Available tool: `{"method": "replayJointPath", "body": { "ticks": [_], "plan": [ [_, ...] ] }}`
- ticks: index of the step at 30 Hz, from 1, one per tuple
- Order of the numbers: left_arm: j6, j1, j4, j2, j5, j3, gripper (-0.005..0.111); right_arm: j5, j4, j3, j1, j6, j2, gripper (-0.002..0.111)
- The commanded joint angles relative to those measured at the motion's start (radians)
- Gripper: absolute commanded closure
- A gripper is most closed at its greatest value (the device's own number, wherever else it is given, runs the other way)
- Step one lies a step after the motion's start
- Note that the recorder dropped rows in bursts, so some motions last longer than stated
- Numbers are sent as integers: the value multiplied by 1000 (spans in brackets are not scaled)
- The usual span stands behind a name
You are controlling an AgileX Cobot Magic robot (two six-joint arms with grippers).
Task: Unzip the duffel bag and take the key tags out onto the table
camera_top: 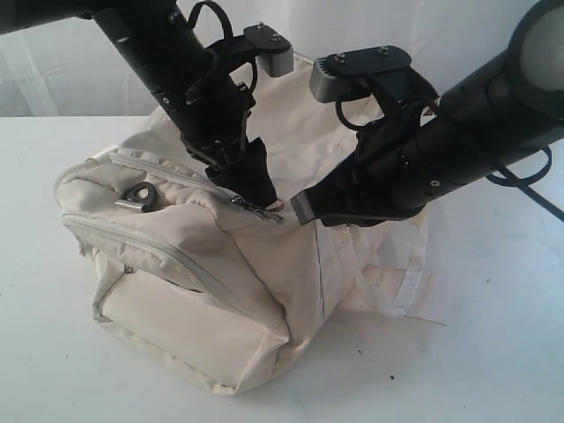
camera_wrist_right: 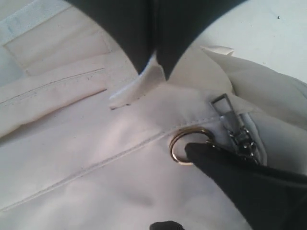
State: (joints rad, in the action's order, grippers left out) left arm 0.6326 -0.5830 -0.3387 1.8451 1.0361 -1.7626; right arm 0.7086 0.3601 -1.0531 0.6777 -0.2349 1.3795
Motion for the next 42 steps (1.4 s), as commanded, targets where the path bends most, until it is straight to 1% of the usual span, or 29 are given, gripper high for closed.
{"method": "replayJointPath", "body": {
  "ticks": [1,3,8,9,10,11,12,13,14,17,18,30,35,38,39,40,42],
  "plan": [
    [-16,1,-55,17,48,5,38,-44,4,-4,1,7,-10,108],
    [-16,1,-89,42,65,5,38,-44,4,-4,1,7,-10,108],
    [-12,1,-96,73,92,5,38,-44,4,-4,1,7,-10,108],
    [-7,1,-96,73,90,5,39,-44,4,-4,1,27,-10,108],
    [-5,1,-96,74,87,5,42,-44,2,-4,1,29,-10,108],
    [-5,1,-96,74,83,5,48,-44,2,-4,1,29,-10,108],
    [-5,1,-96,74,81,5,60,-44,2,-4,1,29,-10,108],
    [-5,1,-96,74,81,5,68,-44,2,-4,1,29,-10,108],
    [-5,1,-96,74,81,5,82,-44,2,-4,1,29,-10,108],
    [-5,1,-88,71,81,5,103,-44,2,-4,1,29,-10,108],
    [-5,1,-83,66,78,5,107,-44,2,-4,1,29,-10,108],
    [-9,1,-47,-48,3,5,107,-44,2,-4,1,29,-10,108],
    [-9,1,-41,-77,4,5,107,-44,2,-4,1,29,-10,108],
    [-9,1,-43,-75,29,5,106,-44,2,-4,1,29,-10,108],
    [-4,1,-47,-72,37,5,102,-44,2,-4,1,29,-10,108],
    [-4,1,-46,-68,39,5,96,-44,2,-4,1,29,-10,108],
    [-4,1,-46,-56,48,5,78,-44,2,-4,1,29,-10,108]
  ]
}}
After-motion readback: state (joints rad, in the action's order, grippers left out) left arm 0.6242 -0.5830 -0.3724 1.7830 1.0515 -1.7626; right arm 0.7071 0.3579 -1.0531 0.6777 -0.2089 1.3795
